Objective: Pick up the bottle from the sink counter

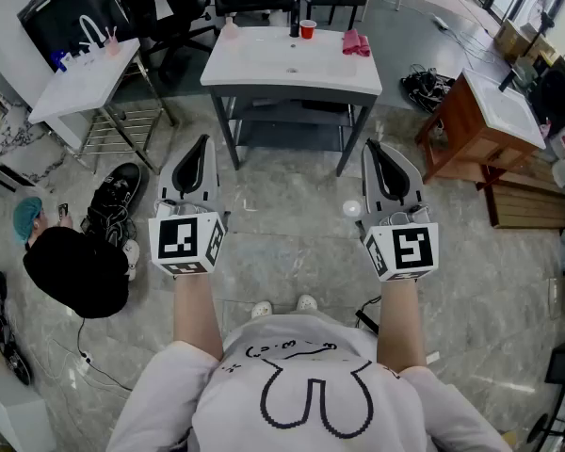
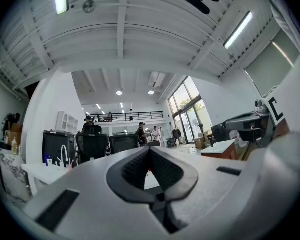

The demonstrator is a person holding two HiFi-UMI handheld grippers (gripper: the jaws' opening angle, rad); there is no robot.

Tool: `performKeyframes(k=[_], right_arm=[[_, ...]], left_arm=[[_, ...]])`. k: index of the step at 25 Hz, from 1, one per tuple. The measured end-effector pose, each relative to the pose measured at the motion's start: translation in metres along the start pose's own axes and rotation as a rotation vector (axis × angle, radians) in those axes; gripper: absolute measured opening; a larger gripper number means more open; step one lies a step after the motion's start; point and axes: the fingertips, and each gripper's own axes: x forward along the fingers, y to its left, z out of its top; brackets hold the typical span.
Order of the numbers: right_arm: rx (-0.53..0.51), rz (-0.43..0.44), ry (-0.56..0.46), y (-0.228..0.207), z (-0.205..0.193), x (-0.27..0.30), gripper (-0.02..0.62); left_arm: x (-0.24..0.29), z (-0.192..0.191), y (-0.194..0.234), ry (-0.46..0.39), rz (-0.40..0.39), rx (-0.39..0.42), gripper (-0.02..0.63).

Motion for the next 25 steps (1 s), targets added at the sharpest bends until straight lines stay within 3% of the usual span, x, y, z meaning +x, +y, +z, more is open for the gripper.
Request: performKeyframes(k=[13,19,25], right_arm=[[0.022,0.022,-0.02,-0.055,-0.025,0.001,0.028],[0.007,0.056,-0.039,-0.054,-0.028,0.027,0.029],[0.023,0.039,-0.04,-0.058,-0.041,0.074,0.031]], left_arm=[[0.03,-0.001,-0.044,0.005,0.041,0.043,0.008],[0.05,-0.006,-0.035,0.008,0.058,0.044,0.008],[0.087,-0.022,0.0,0.013,0.067,0.036,0.008]])
